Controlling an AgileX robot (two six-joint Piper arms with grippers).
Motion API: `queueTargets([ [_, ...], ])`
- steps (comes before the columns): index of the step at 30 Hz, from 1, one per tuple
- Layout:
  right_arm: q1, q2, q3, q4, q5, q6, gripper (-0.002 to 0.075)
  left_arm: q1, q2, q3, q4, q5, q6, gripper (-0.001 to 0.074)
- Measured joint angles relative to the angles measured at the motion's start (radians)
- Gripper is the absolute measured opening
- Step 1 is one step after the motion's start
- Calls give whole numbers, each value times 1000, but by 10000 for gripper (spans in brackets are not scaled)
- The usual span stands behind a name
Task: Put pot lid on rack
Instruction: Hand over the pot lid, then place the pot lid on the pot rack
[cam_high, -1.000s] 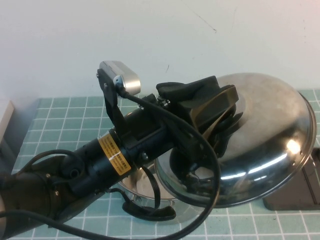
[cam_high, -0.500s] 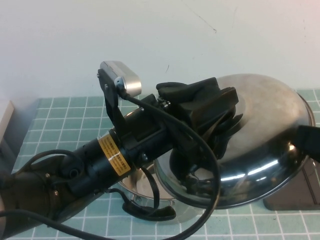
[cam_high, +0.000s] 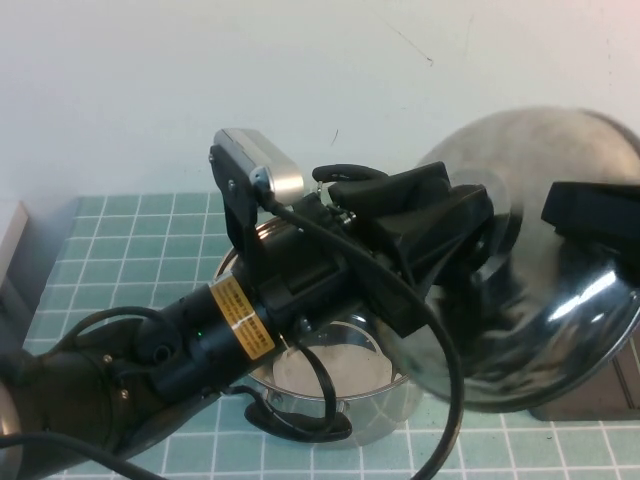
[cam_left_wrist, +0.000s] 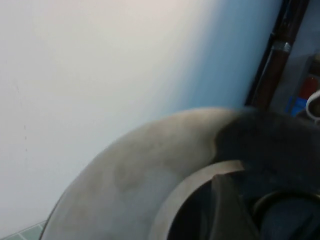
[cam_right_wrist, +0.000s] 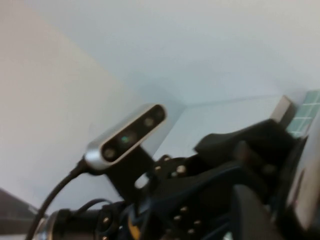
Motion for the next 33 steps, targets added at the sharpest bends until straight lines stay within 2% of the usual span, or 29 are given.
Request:
queueTargets([
  [1, 0, 2, -9, 4, 13, -10, 208, -2, 0, 0, -5, 8, 10, 316],
  [3, 1, 2, -15, 4, 38, -32, 123, -7, 0, 0, -22, 25, 26, 318],
  [6, 3, 2, -19, -7, 37, -102, 116, -9, 0, -1, -42, 51, 39, 345],
  [11, 3, -16, -50, -66, -31, -241, 115, -15, -2, -1, -55, 106, 67, 531],
  [13, 3, -40, -93, -144, -86, -249, 115, -16, -10, -1, -55, 139, 99, 556],
  [15, 3, -68, -145, -279, -145, -219, 115, -16, -26, -1, -55, 178, 155, 549],
  [17, 3, -88, -187, -435, -186, -158, 115, -16, -54, -1, -55, 251, 223, 503],
  [18, 3, -91, -206, -510, -200, -118, 115, -16, -77, -1, -55, 305, 259, 452],
  [22, 3, -83, -226, -716, -234, 8, 115, -16, -184, -1, -55, 570, 351, 133],
  [24, 3, -65, -224, -792, -260, 46, 115, -16, -228, -1, -45, 682, 368, 65],
  [27, 3, -22, -207, -844, -329, 79, 115, -16, -284, -1, -20, 814, 376, 20],
  [33, 3, 85, -198, -864, -386, 90, 115, -16, -340, -1, 0, 930, 378, 2],
])
